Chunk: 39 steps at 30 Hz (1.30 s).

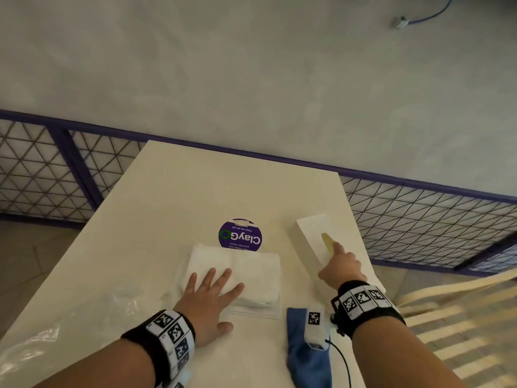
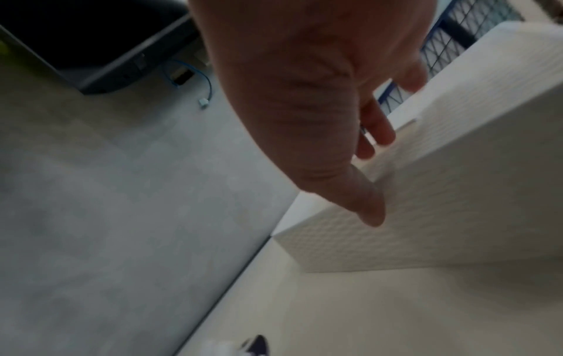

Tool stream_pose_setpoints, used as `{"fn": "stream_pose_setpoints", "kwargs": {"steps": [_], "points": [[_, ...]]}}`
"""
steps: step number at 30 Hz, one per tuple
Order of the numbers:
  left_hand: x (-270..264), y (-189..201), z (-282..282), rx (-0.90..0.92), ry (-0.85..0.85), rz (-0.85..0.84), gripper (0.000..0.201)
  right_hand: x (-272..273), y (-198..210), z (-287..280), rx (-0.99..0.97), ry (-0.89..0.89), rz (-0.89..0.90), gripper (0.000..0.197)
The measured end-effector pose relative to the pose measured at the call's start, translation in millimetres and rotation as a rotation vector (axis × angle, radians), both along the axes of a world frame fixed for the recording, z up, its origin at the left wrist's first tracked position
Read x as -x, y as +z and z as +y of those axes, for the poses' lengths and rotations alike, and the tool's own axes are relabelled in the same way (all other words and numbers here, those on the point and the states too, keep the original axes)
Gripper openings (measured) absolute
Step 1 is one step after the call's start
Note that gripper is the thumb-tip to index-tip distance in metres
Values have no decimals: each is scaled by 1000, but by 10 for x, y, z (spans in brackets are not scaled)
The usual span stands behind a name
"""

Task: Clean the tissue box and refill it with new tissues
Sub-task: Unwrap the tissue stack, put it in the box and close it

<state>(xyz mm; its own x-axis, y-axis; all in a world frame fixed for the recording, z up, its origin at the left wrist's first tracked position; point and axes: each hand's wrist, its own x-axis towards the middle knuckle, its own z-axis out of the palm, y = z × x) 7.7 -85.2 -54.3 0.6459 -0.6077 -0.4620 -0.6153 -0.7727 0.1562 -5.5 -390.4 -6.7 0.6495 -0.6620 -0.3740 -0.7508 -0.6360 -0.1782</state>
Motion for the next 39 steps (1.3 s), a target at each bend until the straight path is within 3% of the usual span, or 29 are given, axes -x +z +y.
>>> {"fn": "stream_pose_setpoints", "kwargs": {"steps": [2, 5, 8, 12, 16, 20, 23, 26, 29, 33, 39], "points": [[-7, -8, -15, -11, 1, 6, 79, 25, -104, -55, -49, 39, 31, 80], [-7, -7, -17, -7, 4, -1, 79, 75, -125, -82, 39, 79, 0, 73], [-1, -32, -1, 14, 6, -12, 80, 60, 23, -16, 135, 140, -156, 73], [13, -42, 4, 47, 9, -26, 82, -19, 278, 200, 122, 216, -332, 73], [1, 75, 67, 275, 67, -25, 66, -63, 430, 418, 34, 289, -406, 73], [52, 214, 324, 725, 448, -122, 45, 0, 451, 773, -79, 514, -456, 75], [50, 252, 590, 795, 755, -112, 44, 84, 380, 1073, -111, 667, -435, 73], [4, 223, 823, 826, 893, -59, 50, 153, 266, 1309, -107, 758, -395, 73], [9, 225, 941, 821, 856, -26, 62, 184, 168, 1454, -81, 810, -273, 72], [25, 257, 905, 730, 629, 24, 74, 158, 41, 1529, -19, 845, -175, 71], [-18, 238, 822, 624, 589, 45, 66, 147, -104, 1511, -66, 817, -140, 70]]}}
